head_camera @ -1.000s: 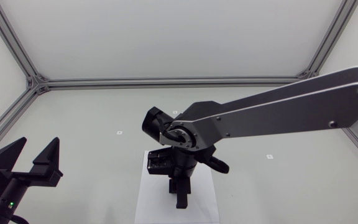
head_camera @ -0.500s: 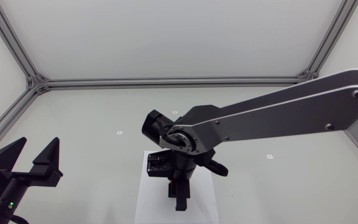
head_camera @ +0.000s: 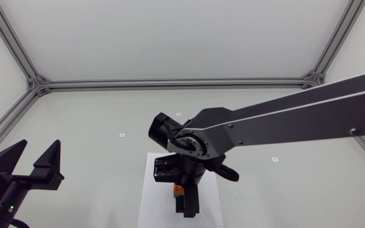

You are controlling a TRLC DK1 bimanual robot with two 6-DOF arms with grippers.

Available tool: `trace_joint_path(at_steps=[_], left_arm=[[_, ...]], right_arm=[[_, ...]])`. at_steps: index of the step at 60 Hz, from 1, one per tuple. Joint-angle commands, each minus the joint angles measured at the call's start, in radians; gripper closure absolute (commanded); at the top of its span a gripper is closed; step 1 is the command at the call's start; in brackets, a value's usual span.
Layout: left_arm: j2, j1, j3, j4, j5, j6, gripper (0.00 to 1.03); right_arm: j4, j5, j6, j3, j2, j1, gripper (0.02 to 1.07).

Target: Pick up the orange 2x2 brick with the right arm and stack it on top of the green 2x2 brick in the center

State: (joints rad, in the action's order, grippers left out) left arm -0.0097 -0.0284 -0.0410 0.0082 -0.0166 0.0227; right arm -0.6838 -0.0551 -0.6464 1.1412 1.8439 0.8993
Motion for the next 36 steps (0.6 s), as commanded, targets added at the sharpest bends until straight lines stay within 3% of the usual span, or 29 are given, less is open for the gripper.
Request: trace_joint_path(at_steps=[1,21,36], left_arm=[[-0.004,-0.001,0.041,-0.011,0.003,-0.006,0.04],[-0.004,-0.001,0.041,-0.011,0.003,-0.006,0.04],[-0.004,-0.001,0.041,-0.011,0.003,-0.006,0.04]], right_arm=[[-0.028,-0.002,0.011,-0.037,-0.061,-0.013,0.07],[-0.122,0.000,0.013,-0.116,-0.354,-0.088,0.07],[-0.046,-0.003,0.048,-0.241,-0.629,-0.278,0.07]])
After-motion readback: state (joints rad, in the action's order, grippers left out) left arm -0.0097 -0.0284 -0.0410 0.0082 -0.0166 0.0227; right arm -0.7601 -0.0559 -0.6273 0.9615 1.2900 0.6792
